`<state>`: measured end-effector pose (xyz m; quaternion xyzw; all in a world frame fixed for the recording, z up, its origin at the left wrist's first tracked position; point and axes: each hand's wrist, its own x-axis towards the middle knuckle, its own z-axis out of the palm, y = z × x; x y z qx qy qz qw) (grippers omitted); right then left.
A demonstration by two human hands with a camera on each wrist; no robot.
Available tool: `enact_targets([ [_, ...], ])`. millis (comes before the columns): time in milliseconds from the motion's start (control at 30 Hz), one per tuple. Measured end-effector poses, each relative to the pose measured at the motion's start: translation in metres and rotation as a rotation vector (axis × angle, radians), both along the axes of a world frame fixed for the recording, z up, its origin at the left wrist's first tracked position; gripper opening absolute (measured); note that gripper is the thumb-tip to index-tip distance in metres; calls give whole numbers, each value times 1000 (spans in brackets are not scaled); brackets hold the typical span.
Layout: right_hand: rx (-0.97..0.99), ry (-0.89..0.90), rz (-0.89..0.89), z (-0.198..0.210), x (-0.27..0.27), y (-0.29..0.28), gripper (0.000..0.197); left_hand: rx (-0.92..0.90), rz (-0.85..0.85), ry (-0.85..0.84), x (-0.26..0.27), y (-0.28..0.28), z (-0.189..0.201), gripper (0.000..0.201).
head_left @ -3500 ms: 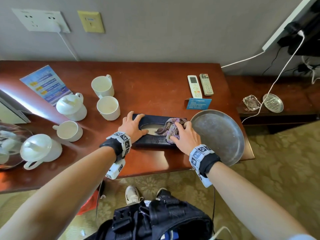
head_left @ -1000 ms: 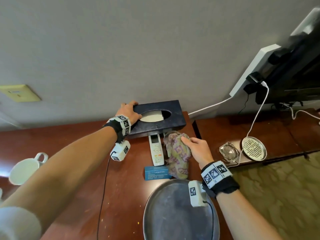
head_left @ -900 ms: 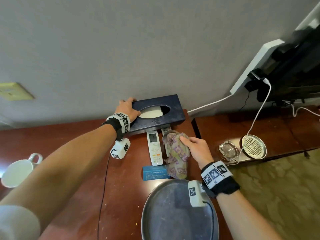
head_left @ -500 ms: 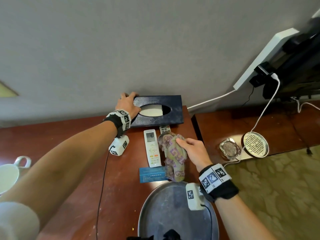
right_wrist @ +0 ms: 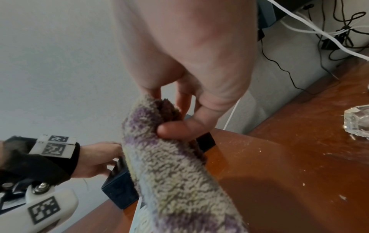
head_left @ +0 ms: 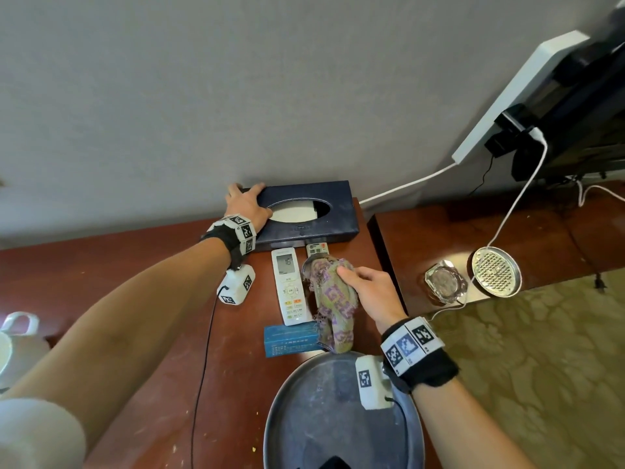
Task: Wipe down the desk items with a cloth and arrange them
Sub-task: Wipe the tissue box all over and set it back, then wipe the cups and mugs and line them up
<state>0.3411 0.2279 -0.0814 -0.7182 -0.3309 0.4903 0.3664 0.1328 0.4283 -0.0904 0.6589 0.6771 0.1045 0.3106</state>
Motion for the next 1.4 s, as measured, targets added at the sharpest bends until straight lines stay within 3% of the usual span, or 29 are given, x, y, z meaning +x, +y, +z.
enact_targets([
  [167, -8, -19, 10, -2, -2, 3, 29, -15, -34, -23, -4, -8, -3, 65],
  [433, -22, -28, 11, -2, -7, 7, 29, -73, -277, 59, -23, -19, -12, 101],
  [800, -36, -67, 11, 6, -14, -4, 29, -48, -252, 73, -13, -28, -9, 96],
  [1067, -2, -133, -14, 34, -18, -15, 26, 43, -241, 155, -22, -50, 11, 83],
  [1233, 36, -262, -1, 54, -23, -23, 57, 54, -198, 113, -39, -74, 29, 70],
  [1400, 105, -352, -20, 87, -42, -39, 64, 75, -197, 44, -57, -105, 53, 66],
])
